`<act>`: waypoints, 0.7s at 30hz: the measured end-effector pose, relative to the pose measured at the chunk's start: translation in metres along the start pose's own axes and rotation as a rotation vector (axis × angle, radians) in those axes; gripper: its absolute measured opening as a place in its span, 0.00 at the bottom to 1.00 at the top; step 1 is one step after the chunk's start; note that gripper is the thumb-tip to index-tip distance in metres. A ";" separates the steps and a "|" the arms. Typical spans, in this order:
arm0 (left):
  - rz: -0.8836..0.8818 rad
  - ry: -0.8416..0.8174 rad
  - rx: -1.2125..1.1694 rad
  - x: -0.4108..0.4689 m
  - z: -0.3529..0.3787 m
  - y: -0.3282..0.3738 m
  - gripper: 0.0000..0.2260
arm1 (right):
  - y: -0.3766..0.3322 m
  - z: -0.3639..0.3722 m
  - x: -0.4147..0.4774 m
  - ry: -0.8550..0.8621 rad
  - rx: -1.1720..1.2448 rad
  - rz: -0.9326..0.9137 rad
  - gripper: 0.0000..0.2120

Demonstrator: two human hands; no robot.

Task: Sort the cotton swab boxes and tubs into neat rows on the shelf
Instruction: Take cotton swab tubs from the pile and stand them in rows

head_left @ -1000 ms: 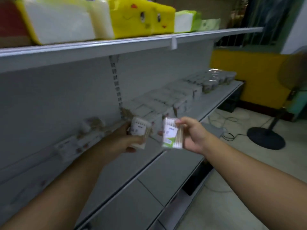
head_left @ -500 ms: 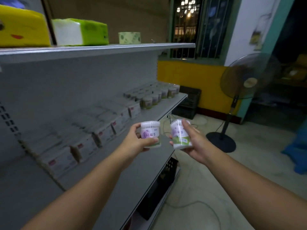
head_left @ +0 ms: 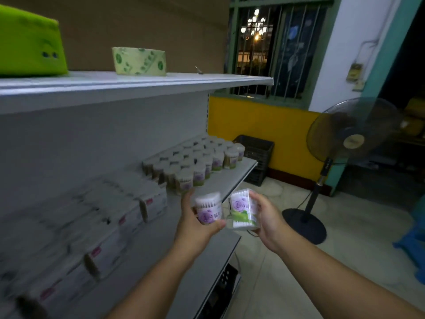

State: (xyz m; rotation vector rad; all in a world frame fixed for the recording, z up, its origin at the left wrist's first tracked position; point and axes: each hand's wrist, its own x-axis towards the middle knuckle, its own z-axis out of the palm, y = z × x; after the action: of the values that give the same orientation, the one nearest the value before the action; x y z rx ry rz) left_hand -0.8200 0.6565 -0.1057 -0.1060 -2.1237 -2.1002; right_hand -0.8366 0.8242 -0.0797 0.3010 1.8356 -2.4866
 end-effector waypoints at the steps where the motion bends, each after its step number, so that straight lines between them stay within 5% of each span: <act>1: 0.026 -0.012 0.004 0.013 0.006 -0.005 0.40 | -0.003 -0.002 0.014 -0.001 -0.007 -0.016 0.09; 9: 0.036 0.038 0.203 0.076 0.044 -0.034 0.27 | 0.006 -0.016 0.117 0.005 -0.115 -0.097 0.17; 18: 0.236 0.263 0.947 0.153 0.095 -0.050 0.29 | -0.009 -0.039 0.248 -0.265 -0.451 -0.398 0.27; 21: 0.175 0.375 1.216 0.169 0.106 -0.044 0.30 | -0.007 -0.049 0.277 -0.285 -0.636 -0.580 0.27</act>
State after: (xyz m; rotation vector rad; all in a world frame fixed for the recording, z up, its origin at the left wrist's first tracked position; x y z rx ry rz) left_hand -1.0000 0.7525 -0.1234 0.2156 -2.5661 -0.4312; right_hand -1.1029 0.8962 -0.1355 -0.6515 2.6872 -1.8653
